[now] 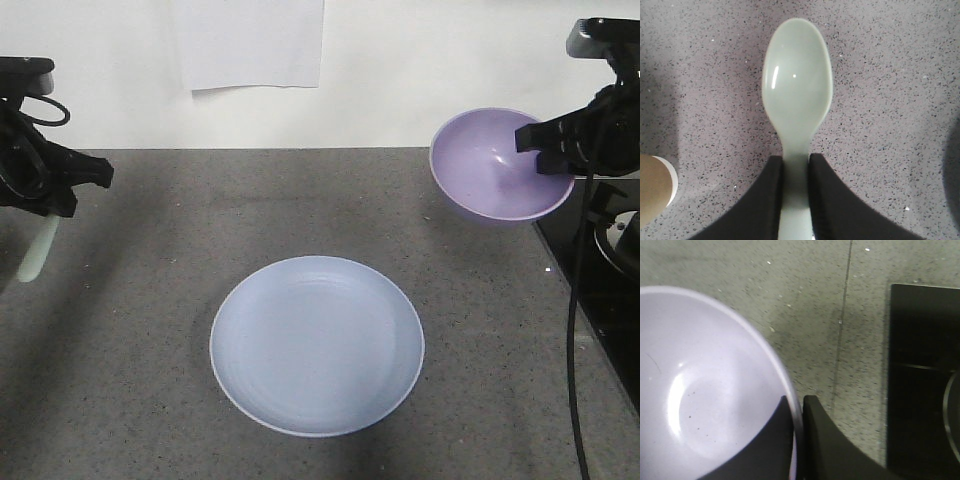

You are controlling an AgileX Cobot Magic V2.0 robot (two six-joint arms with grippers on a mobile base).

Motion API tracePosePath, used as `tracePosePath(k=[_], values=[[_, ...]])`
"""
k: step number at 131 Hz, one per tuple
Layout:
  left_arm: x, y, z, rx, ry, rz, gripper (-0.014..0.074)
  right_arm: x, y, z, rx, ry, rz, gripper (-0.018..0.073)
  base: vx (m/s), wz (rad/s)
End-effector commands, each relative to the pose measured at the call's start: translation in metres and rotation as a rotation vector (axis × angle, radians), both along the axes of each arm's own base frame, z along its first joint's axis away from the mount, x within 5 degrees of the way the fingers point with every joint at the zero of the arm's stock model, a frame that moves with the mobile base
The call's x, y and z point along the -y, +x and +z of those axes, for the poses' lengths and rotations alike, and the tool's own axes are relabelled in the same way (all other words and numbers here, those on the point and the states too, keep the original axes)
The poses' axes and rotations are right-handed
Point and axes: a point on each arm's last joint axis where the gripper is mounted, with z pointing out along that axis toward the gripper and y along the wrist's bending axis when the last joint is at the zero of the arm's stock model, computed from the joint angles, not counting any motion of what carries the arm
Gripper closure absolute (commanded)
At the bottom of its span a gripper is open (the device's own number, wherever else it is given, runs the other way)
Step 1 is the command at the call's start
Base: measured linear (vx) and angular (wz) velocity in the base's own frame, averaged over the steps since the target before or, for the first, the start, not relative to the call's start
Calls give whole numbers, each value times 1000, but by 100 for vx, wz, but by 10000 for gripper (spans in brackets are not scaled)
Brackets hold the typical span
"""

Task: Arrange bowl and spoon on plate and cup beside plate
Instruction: 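Lower the lavender bowl onto the plate with the right gripper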

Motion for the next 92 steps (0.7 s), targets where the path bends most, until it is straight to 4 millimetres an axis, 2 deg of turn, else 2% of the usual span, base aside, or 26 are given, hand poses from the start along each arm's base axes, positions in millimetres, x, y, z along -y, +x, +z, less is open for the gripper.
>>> tracePosePath(k=[1,17,44,66,92], values=[[2,-6,23,96,-15,0,603,-5,-2,23,100,103,-13,563,0,0],[2,-6,23,96,-15,0,603,-20,-5,19,67,113,88,560,0,0],[2,-6,23,96,-15,0,603,-65,-8,10,33,63,250,550,0,0],[2,-6,23,96,-15,0,603,-109,-12,-12,-48,-17,391,542,0,0],[2,-6,23,96,-15,0,603,-145,-16,-38,-143,-69,492,530,0,0]])
